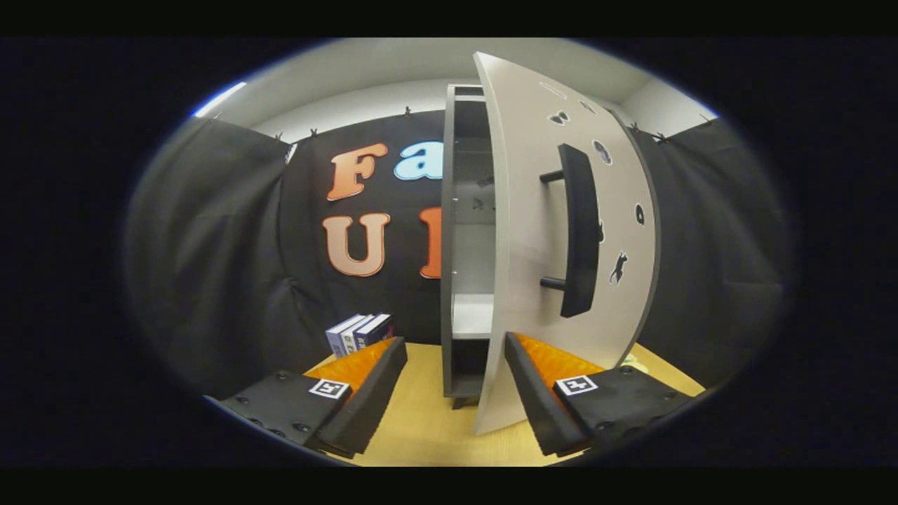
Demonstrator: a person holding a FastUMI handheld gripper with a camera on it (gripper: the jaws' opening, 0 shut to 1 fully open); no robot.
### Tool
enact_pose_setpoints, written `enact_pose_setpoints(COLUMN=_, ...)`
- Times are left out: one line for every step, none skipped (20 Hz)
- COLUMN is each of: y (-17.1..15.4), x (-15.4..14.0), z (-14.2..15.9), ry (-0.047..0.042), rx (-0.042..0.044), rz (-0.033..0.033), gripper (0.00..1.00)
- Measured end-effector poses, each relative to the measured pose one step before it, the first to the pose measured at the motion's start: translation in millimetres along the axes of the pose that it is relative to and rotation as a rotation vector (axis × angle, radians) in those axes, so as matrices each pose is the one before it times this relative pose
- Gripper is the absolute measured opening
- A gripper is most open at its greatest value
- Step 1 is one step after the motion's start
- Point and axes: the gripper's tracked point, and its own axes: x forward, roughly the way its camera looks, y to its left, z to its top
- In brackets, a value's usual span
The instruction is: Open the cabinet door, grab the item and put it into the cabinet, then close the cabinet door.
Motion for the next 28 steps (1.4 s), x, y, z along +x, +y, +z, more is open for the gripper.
enact_pose_setpoints(y=1.32, x=-2.66, z=4.06, ry=-0.00224, rx=0.02207, rz=0.00412, gripper=0.92)
enact_pose_setpoints(y=-0.02, x=-2.69, z=4.99, ry=-0.00681, rx=0.01342, rz=0.00050, gripper=0.92)
enact_pose_setpoints(y=-1.67, x=-3.59, z=6.07, ry=-0.00989, rx=0.00338, rz=-0.00545, gripper=0.92)
enact_pose_setpoints(y=-2.66, x=-3.35, z=6.15, ry=-0.00772, rx=-0.00177, rz=-0.00548, gripper=0.92)
enact_pose_setpoints(y=-1.64, x=-3.42, z=5.76, ry=-0.00642, rx=-0.00035, rz=-0.00038, gripper=0.92)
enact_pose_setpoints(y=0.31, x=-6.21, z=5.25, ry=-0.00555, rx=0.00197, rz=0.00157, gripper=0.92)
enact_pose_setpoints(y=-1.09, x=-4.45, z=4.02, ry=-0.00629, rx=0.00311, rz=0.00006, gripper=0.92)
enact_pose_setpoints(y=-1.27, x=-3.61, z=4.04, ry=-0.00722, rx=0.00289, rz=-0.00049, gripper=0.92)
enact_pose_setpoints(y=-1.77, x=-2.86, z=2.06, ry=-0.00547, rx=0.00014, rz=-0.00344, gripper=0.92)
enact_pose_setpoints(y=-1.75, x=-2.50, z=0.81, ry=-0.00290, rx=-0.00020, rz=-0.00258, gripper=0.92)
enact_pose_setpoints(y=-1.37, x=-2.22, z=-0.02, ry=-0.00171, rx=0.00050, rz=-0.00220, gripper=0.92)
enact_pose_setpoints(y=-1.12, x=-2.29, z=0.57, ry=-0.00116, rx=0.00220, rz=-0.00234, gripper=0.92)
enact_pose_setpoints(y=-1.18, x=-1.75, z=-0.27, ry=0.00044, rx=0.00224, rz=-0.00074, gripper=0.92)
enact_pose_setpoints(y=-1.64, x=-0.76, z=-1.77, ry=0.00184, rx=0.00209, rz=-0.00338, gripper=0.92)
enact_pose_setpoints(y=-2.01, x=-0.02, z=-0.78, ry=0.00062, rx=0.00194, rz=-0.00385, gripper=0.92)
enact_pose_setpoints(y=-2.39, x=-0.95, z=-1.23, ry=0.00184, rx=0.00096, rz=-0.00419, gripper=0.92)
enact_pose_setpoints(y=-1.04, x=-0.96, z=-1.08, ry=0.00235, rx=0.00119, rz=-0.00315, gripper=0.92)
enact_pose_setpoints(y=-1.98, x=-0.75, z=-0.99, ry=0.00013, rx=0.00214, rz=-0.00271, gripper=0.92)
enact_pose_setpoints(y=-1.06, x=0.69, z=-1.03, ry=0.00147, rx=0.00210, rz=-0.00262, gripper=0.92)
enact_pose_setpoints(y=-1.04, x=-0.15, z=-1.35, ry=0.00193, rx=0.00207, rz=-0.00150, gripper=0.92)
enact_pose_setpoints(y=-0.47, x=0.74, z=-1.84, ry=0.00134, rx=0.00144, rz=-0.00153, gripper=0.92)
enact_pose_setpoints(y=0.02, x=0.16, z=-0.95, ry=-0.00004, rx=0.00119, rz=-0.00087, gripper=0.92)
enact_pose_setpoints(y=-1.08, x=0.23, z=-1.39, ry=0.00117, rx=0.00076, rz=-0.00173, gripper=0.92)
enact_pose_setpoints(y=-1.58, x=0.38, z=-1.70, ry=0.00243, rx=0.00013, rz=-0.00159, gripper=0.92)
enact_pose_setpoints(y=-2.06, x=-0.11, z=-1.67, ry=0.00286, rx=0.00094, rz=-0.00118, gripper=0.92)
enact_pose_setpoints(y=-1.87, x=-0.12, z=-2.72, ry=0.00313, rx=0.00287, rz=-0.00399, gripper=0.92)
enact_pose_setpoints(y=-2.53, x=-0.10, z=-1.81, ry=0.00169, rx=0.00398, rz=-0.00320, gripper=0.92)
enact_pose_setpoints(y=-2.71, x=0.05, z=-1.99, ry=0.00210, rx=0.00570, rz=-0.00331, gripper=0.92)
